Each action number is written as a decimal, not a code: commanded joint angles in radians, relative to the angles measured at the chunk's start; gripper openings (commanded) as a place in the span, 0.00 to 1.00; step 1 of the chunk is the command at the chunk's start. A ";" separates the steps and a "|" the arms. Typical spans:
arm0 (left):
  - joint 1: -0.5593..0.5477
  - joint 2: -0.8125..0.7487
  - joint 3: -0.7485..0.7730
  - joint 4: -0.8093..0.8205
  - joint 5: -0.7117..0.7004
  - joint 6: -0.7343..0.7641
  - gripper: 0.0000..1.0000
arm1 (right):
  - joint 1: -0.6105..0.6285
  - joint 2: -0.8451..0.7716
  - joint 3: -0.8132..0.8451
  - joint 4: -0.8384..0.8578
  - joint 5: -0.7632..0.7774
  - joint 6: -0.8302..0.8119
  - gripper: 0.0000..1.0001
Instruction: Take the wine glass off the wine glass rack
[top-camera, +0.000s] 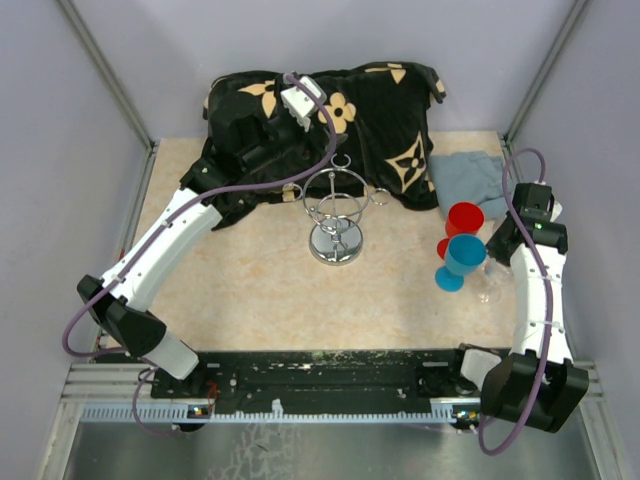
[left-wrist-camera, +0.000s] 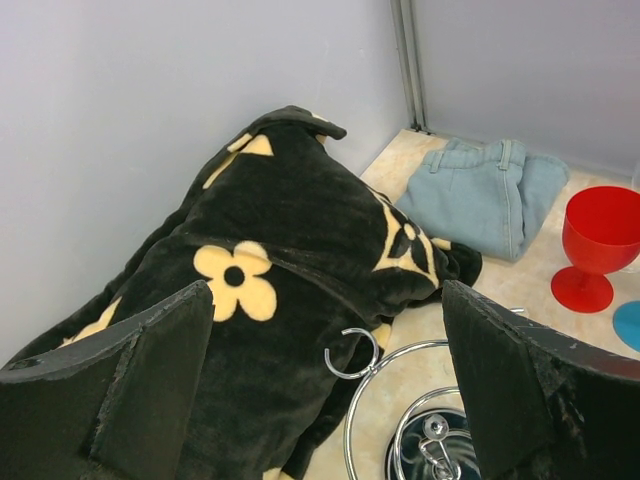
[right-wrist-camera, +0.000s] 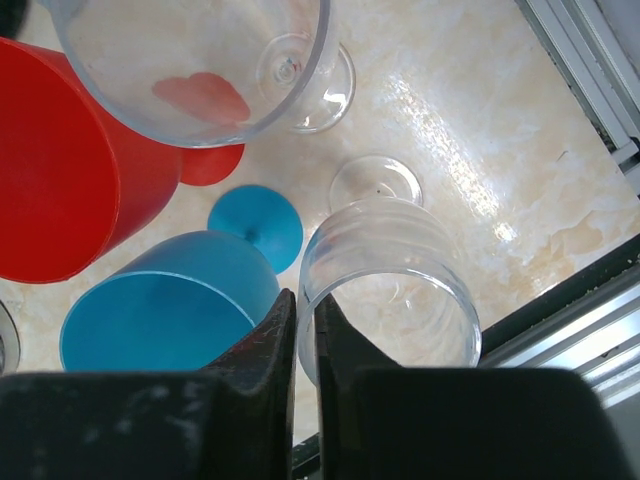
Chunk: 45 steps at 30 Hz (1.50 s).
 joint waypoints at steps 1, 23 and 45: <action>0.006 0.011 0.027 -0.009 0.017 0.007 0.99 | 0.001 -0.007 0.018 0.013 0.019 0.007 0.13; 0.005 0.016 0.033 -0.016 0.022 -0.001 0.99 | 0.001 -0.027 0.154 -0.037 0.026 0.010 0.33; 0.155 0.048 -0.025 -0.157 -0.031 -0.341 0.96 | 0.178 -0.023 0.336 0.137 -0.159 -0.043 0.89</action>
